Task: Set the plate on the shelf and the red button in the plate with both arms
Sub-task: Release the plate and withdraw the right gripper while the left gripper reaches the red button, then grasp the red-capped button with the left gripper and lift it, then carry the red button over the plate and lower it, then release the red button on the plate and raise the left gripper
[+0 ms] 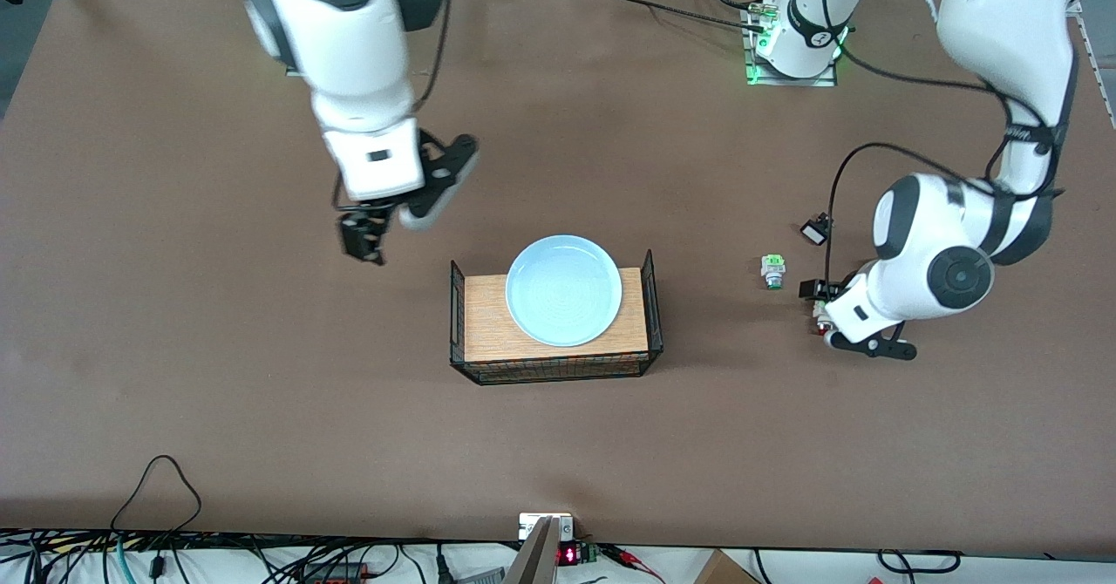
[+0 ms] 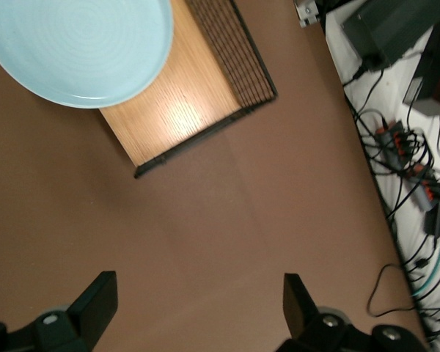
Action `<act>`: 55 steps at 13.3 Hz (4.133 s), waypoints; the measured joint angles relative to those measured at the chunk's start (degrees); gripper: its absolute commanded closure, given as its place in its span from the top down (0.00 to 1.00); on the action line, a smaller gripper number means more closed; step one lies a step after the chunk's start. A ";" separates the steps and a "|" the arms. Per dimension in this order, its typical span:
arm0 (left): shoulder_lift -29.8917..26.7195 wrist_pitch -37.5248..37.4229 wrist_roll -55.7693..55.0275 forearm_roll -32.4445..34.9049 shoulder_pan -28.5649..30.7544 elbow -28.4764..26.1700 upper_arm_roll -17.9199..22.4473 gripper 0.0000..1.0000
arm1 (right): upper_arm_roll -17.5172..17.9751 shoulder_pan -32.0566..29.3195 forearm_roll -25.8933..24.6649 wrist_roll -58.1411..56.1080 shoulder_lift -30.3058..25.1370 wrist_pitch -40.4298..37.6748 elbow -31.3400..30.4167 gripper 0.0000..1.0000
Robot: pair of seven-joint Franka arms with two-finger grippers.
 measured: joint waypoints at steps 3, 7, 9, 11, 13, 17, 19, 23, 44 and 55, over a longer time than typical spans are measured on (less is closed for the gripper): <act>3.99 2.78 1.37 0.01 0.46 -0.05 0.17 0.87 | -0.18 -7.37 5.00 2.49 -1.86 -3.94 -0.01 1.00; 5.22 3.19 3.15 0.02 1.24 -0.26 0.39 0.43 | -0.19 -13.79 5.76 14.68 -5.40 -11.65 -0.26 1.00; 5.32 3.19 3.43 0.02 2.04 -0.74 0.46 0.31 | -0.17 -15.53 5.78 18.57 -6.54 -13.35 -0.64 1.00; 5.38 3.17 3.61 0.02 2.41 -0.95 0.45 0.28 | -0.19 -18.05 6.38 21.79 -7.30 -13.55 -1.23 1.00; 5.36 3.17 3.64 0.02 2.41 -0.95 0.43 0.21 | -0.21 -20.87 7.77 26.12 -8.29 -13.82 -1.99 1.00; 3.69 -0.27 3.70 0.02 2.33 2.18 -0.10 0.22 | -0.20 -22.55 8.29 32.64 -10.94 -14.64 -4.00 1.00; 0.44 -7.38 3.71 -0.06 1.83 7.31 -1.41 0.22 | -0.16 -22.60 8.30 33.72 -11.42 -14.72 -4.34 1.00; -2.85 -21.91 3.51 -1.99 0.83 19.82 -7.10 0.24 | 8.32 -32.02 8.34 34.01 -12.48 -15.68 -4.49 1.00; 12.48 -9.87 -39.78 -1.90 -22.36 36.93 -15.51 0.28 | 12.34 -37.87 9.75 35.94 -15.05 -15.32 -5.65 1.00; 13.59 -13.81 -39.79 2.18 -22.84 39.63 -15.34 1.00 | 12.34 -37.88 9.75 35.94 -14.98 -15.33 -5.66 1.00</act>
